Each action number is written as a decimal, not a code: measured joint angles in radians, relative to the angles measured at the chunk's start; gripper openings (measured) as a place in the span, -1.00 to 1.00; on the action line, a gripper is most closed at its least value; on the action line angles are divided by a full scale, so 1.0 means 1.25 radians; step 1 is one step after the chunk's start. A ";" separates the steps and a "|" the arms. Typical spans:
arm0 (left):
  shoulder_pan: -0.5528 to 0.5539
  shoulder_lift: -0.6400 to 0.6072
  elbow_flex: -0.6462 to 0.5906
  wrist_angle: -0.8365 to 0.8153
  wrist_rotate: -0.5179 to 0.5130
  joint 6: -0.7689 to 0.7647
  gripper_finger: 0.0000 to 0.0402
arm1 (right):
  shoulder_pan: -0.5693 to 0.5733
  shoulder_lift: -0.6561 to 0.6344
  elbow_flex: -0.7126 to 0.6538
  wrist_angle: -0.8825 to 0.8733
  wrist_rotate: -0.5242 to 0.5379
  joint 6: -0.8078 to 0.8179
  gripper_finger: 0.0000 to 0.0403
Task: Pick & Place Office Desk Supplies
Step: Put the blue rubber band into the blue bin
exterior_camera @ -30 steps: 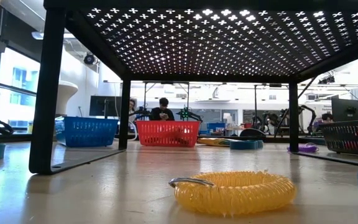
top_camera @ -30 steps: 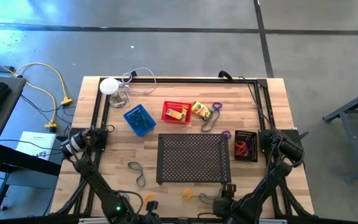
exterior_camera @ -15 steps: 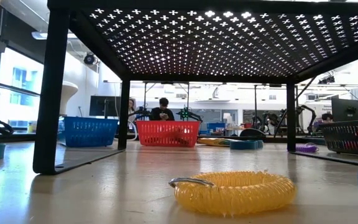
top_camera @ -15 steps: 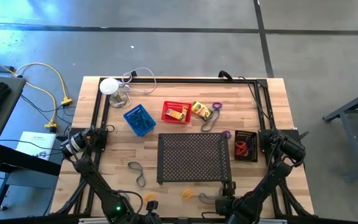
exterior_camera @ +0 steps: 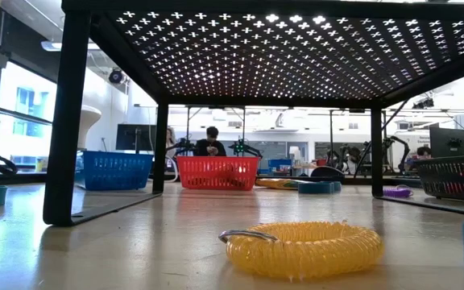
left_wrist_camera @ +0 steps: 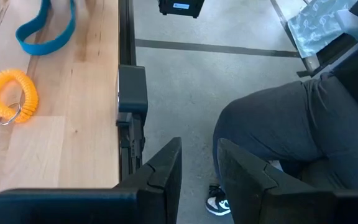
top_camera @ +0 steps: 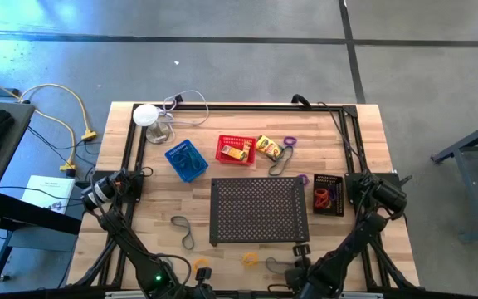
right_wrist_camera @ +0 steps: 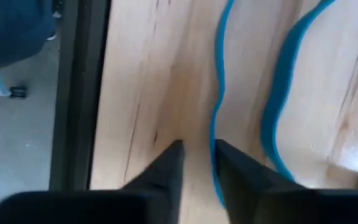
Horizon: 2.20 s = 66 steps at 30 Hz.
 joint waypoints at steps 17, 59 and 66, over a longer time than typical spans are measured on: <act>0.000 0.000 0.000 0.009 -0.214 0.165 -0.51 | 0.006 0.009 0.186 0.062 0.194 -0.075 -0.99; 0.053 0.103 0.000 0.374 -0.275 0.555 -0.11 | -0.038 0.005 0.219 0.418 0.148 -0.413 -0.99; 0.053 0.103 0.000 0.374 -0.277 0.581 -0.54 | -0.039 0.005 0.219 0.418 0.139 -0.371 -0.99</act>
